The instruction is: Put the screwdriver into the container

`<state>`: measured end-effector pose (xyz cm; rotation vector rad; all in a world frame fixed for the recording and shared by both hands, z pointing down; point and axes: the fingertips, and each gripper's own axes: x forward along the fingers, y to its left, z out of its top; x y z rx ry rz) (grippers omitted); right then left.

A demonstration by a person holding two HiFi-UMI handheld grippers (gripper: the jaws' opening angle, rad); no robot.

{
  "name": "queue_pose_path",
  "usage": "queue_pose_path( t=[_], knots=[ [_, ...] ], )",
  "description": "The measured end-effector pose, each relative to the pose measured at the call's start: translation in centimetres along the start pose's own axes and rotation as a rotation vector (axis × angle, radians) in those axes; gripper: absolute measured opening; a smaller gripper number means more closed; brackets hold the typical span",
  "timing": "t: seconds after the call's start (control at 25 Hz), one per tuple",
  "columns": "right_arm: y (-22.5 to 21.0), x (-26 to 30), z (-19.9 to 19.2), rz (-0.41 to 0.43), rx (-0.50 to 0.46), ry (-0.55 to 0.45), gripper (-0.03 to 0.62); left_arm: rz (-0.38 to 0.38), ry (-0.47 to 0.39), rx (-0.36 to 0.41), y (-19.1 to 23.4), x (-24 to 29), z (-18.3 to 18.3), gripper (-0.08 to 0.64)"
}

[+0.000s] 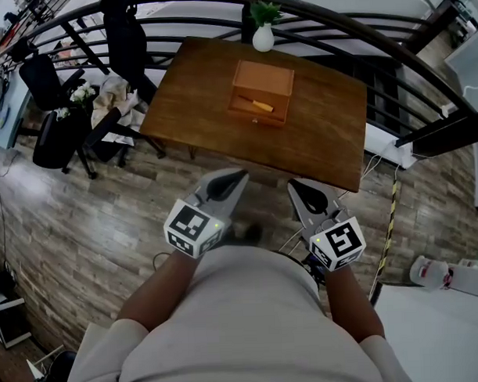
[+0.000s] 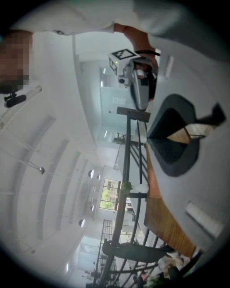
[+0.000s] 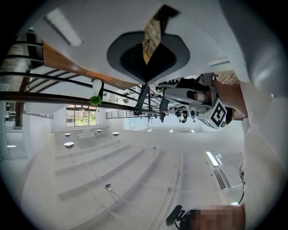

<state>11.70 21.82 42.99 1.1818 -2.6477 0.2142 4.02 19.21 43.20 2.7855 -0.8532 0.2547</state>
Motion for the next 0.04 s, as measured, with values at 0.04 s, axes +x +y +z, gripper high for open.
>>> queue_pose_path(
  t=[0.04],
  knots=[
    [0.04,0.00,-0.06,0.002,-0.003,-0.001,0.006,0.000,-0.001,0.000,0.01,-0.01,-0.04,0.003]
  ],
)
